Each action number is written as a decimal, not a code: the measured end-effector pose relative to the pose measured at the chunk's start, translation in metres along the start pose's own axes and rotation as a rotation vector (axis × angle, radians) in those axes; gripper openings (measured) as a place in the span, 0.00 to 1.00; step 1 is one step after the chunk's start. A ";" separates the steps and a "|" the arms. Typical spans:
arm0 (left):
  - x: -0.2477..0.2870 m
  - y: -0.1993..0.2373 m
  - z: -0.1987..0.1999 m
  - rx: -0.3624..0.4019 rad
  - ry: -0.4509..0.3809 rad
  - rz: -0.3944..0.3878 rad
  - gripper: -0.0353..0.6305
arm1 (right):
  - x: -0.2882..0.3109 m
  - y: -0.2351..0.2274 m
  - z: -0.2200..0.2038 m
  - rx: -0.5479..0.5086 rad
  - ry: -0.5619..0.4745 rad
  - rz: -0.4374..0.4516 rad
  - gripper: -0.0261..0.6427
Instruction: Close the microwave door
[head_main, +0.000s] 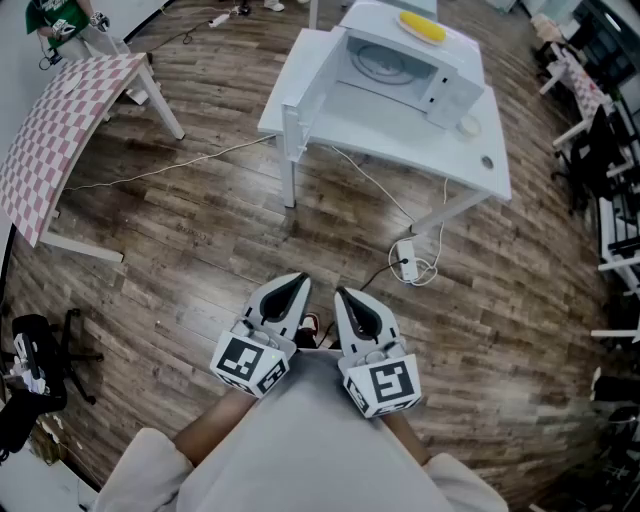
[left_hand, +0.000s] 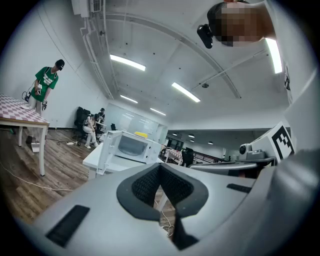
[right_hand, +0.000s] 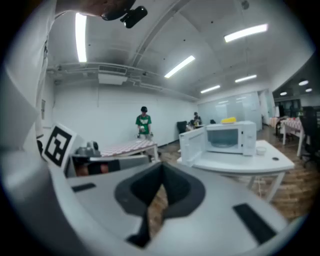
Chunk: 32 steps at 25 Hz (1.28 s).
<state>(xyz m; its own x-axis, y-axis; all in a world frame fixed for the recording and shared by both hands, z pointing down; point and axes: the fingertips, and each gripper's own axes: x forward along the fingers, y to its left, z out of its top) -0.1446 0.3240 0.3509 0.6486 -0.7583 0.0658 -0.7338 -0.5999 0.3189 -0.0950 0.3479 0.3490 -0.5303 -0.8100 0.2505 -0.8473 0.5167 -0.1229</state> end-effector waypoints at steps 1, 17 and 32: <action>-0.001 0.002 0.000 -0.002 -0.001 0.001 0.08 | 0.000 0.002 0.000 0.000 0.001 0.000 0.07; -0.014 0.008 0.002 -0.031 -0.031 -0.007 0.08 | -0.002 0.011 -0.008 0.042 0.011 -0.004 0.07; -0.003 0.010 -0.005 -0.063 -0.022 0.008 0.08 | -0.002 -0.001 -0.005 0.071 0.007 -0.005 0.08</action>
<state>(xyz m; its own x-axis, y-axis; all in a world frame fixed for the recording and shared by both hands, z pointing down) -0.1530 0.3215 0.3582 0.6376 -0.7689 0.0476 -0.7241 -0.5771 0.3777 -0.0933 0.3507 0.3531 -0.5263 -0.8104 0.2576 -0.8499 0.4917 -0.1896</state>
